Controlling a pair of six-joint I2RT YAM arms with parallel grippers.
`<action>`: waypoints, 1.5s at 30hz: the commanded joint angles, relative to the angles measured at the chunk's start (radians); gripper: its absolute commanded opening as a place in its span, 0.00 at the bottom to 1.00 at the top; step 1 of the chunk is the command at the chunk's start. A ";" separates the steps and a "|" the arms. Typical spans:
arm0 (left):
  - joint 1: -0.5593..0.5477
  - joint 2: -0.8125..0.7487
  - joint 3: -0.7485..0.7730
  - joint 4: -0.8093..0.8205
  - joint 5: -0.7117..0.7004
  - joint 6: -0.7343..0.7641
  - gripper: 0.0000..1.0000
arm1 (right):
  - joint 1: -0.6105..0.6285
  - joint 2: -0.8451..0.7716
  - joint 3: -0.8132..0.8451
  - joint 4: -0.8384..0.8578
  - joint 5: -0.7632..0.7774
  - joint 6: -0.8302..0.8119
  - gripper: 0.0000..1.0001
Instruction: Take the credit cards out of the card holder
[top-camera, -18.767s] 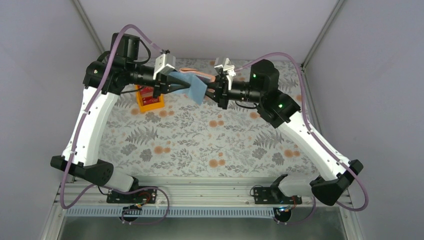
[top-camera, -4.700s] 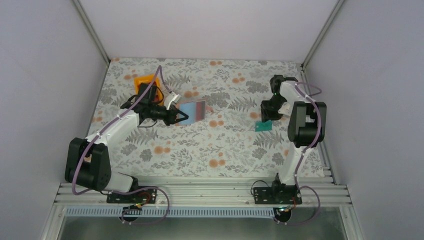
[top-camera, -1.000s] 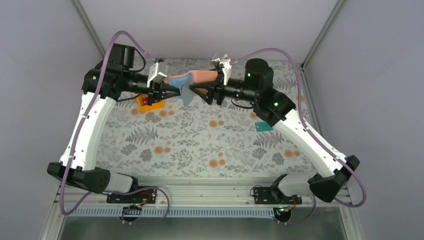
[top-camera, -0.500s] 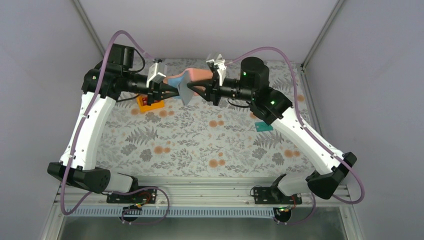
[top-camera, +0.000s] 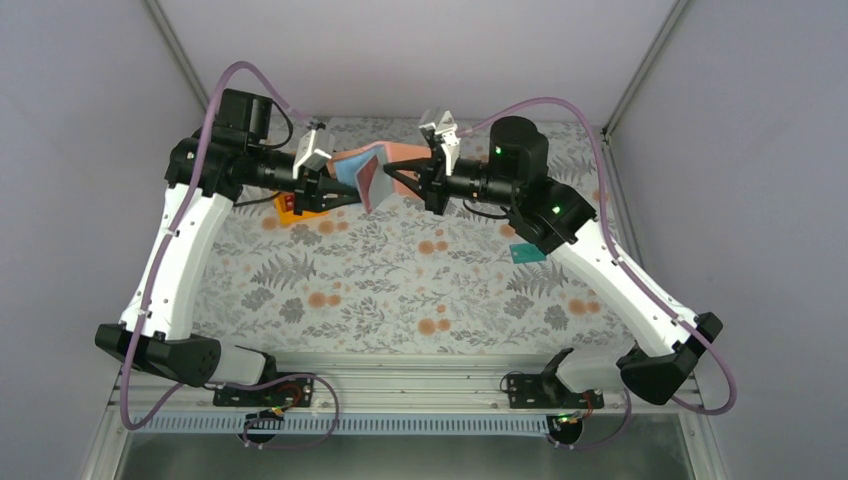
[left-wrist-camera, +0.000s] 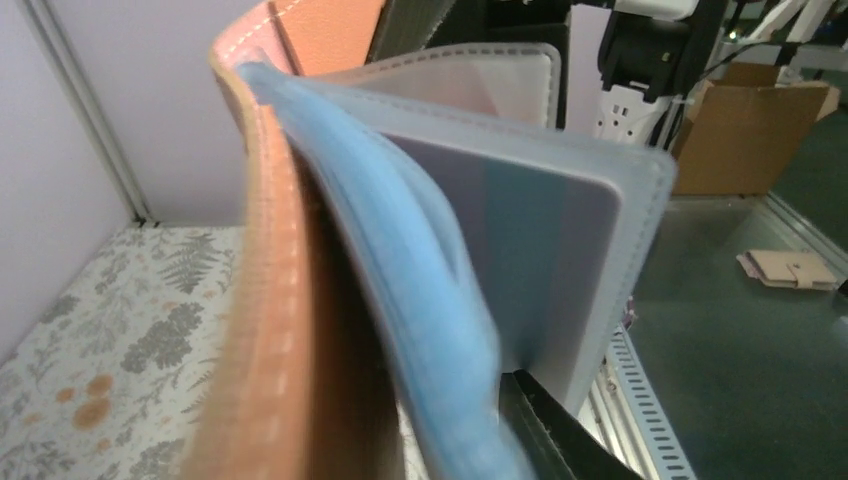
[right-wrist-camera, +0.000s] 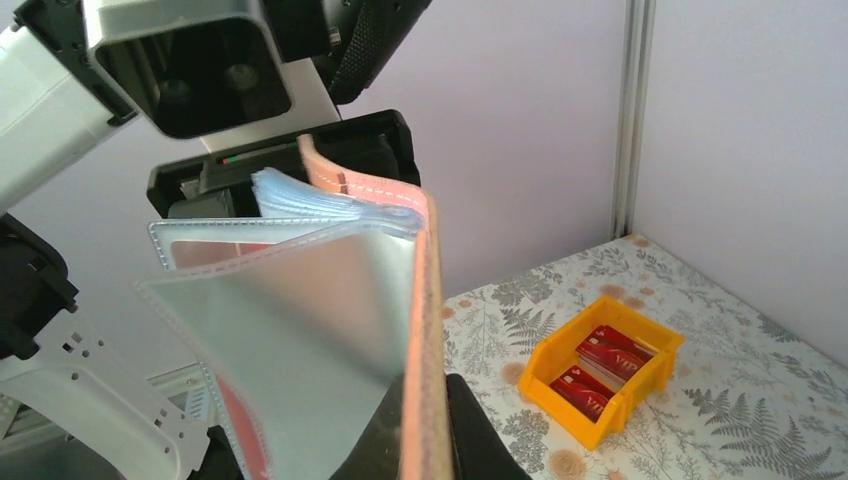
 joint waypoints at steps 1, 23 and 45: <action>-0.005 -0.008 -0.015 -0.019 0.058 0.052 0.42 | 0.002 -0.027 0.021 0.004 0.007 -0.001 0.04; 0.027 -0.021 0.053 -0.073 0.077 0.113 0.88 | -0.004 -0.047 0.010 -0.030 -0.041 -0.046 0.04; 0.080 -0.040 -0.070 0.085 0.132 -0.069 0.06 | -0.007 -0.020 0.027 -0.023 -0.183 -0.048 0.04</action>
